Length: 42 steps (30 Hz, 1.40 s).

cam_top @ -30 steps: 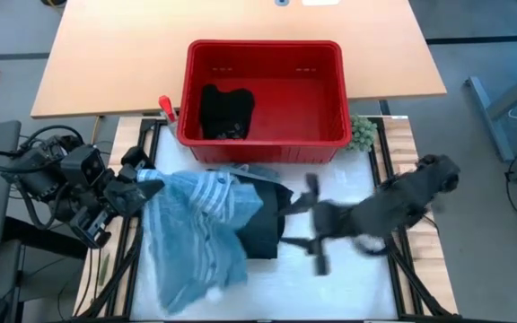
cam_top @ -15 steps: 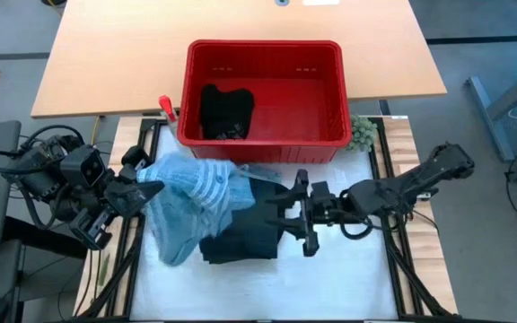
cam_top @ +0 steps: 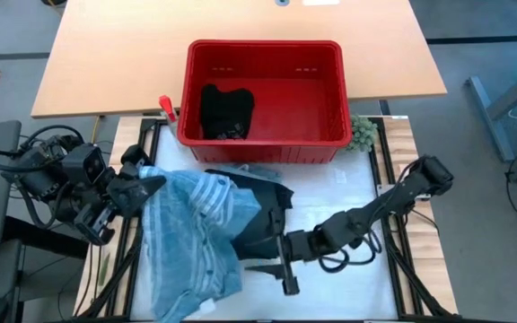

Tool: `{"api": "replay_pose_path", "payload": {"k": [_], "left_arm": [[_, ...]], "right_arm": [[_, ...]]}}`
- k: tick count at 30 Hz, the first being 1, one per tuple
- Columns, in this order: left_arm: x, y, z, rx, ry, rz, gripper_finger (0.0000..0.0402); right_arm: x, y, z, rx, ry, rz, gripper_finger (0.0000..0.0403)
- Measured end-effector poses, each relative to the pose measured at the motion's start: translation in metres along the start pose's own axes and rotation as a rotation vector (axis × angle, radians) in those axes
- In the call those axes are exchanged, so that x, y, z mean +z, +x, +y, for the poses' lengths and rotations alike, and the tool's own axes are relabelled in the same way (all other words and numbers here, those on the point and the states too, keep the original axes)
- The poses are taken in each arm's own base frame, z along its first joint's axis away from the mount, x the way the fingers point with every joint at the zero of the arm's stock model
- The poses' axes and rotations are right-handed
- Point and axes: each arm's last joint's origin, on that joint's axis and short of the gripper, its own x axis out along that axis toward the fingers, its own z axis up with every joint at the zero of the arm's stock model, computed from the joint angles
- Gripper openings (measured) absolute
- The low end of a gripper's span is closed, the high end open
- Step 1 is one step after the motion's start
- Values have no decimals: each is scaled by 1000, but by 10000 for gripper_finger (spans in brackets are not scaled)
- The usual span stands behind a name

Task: Fold Laundry from Bin
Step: Fold the blue and white patterned shirt

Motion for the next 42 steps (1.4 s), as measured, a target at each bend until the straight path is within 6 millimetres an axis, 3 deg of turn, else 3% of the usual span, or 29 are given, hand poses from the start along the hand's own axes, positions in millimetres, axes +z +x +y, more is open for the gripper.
{"api": "replay_pose_path", "payload": {"k": [4, 10, 17, 20, 26, 36, 42], "left_arm": [[0, 0, 0, 11, -1, 0, 0], [0, 0, 0, 15, -1, -1, 0], [0, 0, 0, 15, 3, 0, 0], [0, 0, 0, 14, 8, 0, 0], [0, 0, 0, 14, 18, 0, 0], [2, 0, 2, 37, 40, -4, 0], [3, 1, 4, 45, 45, -8, 0]], "right_arm": [[2, 4, -3, -51, -29, -18, 251], [-13, 8, -17, -149, -81, 100, 251], [-24, 13, -56, -251, 7, 193, 251], [-20, 14, -68, -249, 10, 161, 251], [-26, 18, -72, -208, 17, 168, 251], [-7, 20, -69, -127, 7, -47, 251], [9, 19, -79, -101, 23, -206, 251]]}}
